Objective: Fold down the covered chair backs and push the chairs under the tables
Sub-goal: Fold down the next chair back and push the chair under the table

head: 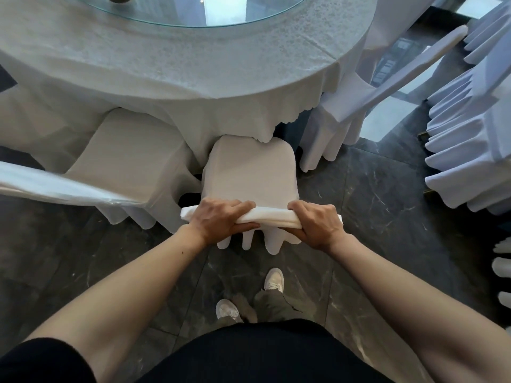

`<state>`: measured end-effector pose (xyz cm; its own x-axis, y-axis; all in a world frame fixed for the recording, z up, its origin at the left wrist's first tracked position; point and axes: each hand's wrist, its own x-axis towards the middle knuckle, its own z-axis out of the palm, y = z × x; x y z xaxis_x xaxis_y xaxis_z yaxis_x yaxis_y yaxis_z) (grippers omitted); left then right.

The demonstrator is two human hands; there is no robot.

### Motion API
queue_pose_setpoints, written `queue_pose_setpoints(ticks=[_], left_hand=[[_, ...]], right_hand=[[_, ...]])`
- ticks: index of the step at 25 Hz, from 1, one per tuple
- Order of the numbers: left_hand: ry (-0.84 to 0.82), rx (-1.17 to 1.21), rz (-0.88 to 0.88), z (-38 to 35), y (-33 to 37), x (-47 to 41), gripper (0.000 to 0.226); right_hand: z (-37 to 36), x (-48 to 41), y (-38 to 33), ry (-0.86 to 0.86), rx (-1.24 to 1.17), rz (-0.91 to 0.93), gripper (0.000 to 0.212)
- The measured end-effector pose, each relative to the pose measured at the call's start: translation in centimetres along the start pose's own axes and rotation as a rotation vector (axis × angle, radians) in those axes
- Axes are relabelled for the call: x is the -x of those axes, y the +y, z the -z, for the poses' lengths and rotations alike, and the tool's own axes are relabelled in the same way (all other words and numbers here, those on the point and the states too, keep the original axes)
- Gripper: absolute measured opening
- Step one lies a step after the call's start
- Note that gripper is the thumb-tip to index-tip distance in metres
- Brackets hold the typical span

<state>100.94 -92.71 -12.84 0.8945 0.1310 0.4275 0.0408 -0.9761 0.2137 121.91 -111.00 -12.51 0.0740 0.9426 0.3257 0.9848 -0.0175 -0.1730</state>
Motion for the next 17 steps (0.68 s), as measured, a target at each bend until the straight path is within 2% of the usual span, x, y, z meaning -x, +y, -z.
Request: queue_pose_setpoints(ticks=[8, 14, 17], left_hand=[[-0.027, 0.024, 0.093, -0.2, -5.5, -3.6, 0.042], [-0.042, 0.01, 0.06, -0.2, -6.1, -3.8, 0.035], [-0.064, 0.025, 0.116, 0.2, -5.7, -3.6, 0.039]], right_hand=[[-1.1, -5.6, 2.3, -0.017, -0.008, -0.057, 0.046], [-1.6, -6.2, 2.5, -0.036, -0.007, -0.085, 0.051], [-1.3, -6.2, 2.0, -0.052, -0.015, -0.099, 0.055]])
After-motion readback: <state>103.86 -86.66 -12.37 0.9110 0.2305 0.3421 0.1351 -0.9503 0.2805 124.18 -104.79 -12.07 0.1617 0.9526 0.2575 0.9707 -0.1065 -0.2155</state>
